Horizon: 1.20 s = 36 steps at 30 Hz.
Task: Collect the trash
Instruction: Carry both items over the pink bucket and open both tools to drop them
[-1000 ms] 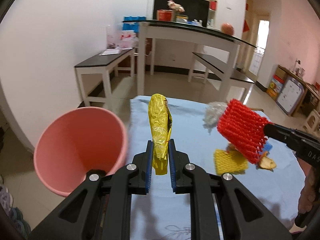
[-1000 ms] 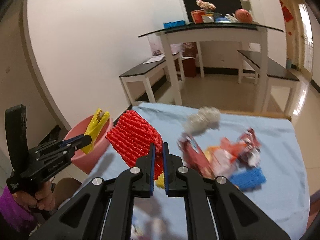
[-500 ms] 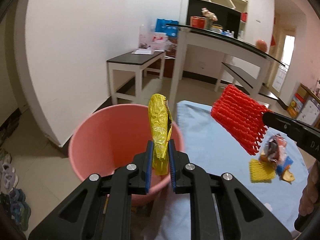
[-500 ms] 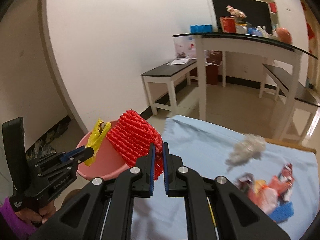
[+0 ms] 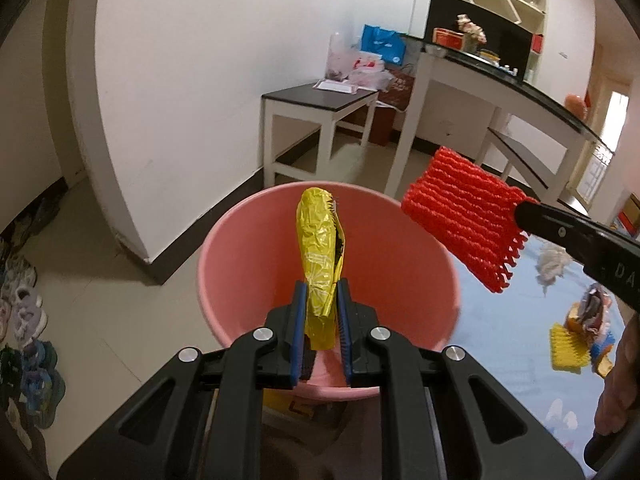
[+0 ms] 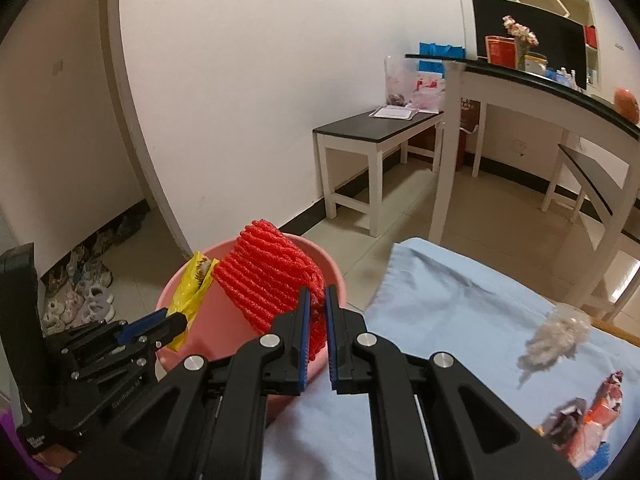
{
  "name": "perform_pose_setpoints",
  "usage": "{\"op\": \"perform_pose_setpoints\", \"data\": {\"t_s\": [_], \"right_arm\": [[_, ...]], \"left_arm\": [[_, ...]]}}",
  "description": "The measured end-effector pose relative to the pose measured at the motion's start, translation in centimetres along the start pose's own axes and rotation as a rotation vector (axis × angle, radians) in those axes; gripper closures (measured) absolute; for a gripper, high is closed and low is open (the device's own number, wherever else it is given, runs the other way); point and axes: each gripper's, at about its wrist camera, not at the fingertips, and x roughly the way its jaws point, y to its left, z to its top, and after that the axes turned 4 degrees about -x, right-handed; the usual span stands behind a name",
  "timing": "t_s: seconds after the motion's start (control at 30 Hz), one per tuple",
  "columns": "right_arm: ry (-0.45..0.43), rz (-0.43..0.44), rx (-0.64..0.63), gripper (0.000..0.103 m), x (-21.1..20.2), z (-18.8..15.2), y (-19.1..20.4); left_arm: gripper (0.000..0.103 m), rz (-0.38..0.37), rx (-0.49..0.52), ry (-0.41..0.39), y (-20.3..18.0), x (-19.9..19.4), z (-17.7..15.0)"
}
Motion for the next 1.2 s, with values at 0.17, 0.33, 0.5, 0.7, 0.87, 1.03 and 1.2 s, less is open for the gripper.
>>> {"op": "perform_pose_setpoints", "data": {"t_s": [0.17,0.33,0.5,0.7,0.87,1.03,1.2], "right_arm": [[0.026,0.016,-0.002,0.096,2.3,0.4,0.7],[0.045,0.020,0.003,0.096,3.8,0.1,1.3],[0.066,0.018,0.013,0.096,4.9,-0.1,1.4],[0.077,0.014,0.014,0.096,5.7,-0.2,1.4],[0.079,0.020,0.017,0.086,6.0,-0.3,1.5],[0.064,0.034,0.026,0.063,5.9,-0.5,1.4],[0.052,0.039,0.034,0.059,5.0,-0.7,1.2]], "left_arm": [[0.088,0.017,-0.023,0.018,1.3,1.0,-0.1],[0.088,0.029,-0.033,0.030,2.0,1.4,-0.2],[0.088,0.036,-0.049,0.038,2.6,2.0,-0.3],[0.080,0.034,-0.060,0.050,2.8,2.4,-0.2],[0.063,0.012,-0.069,0.034,3.0,2.1,-0.2],[0.063,0.007,-0.070,0.028,2.9,1.7,-0.2],[0.063,-0.004,-0.069,0.026,2.8,1.4,-0.2]]}}
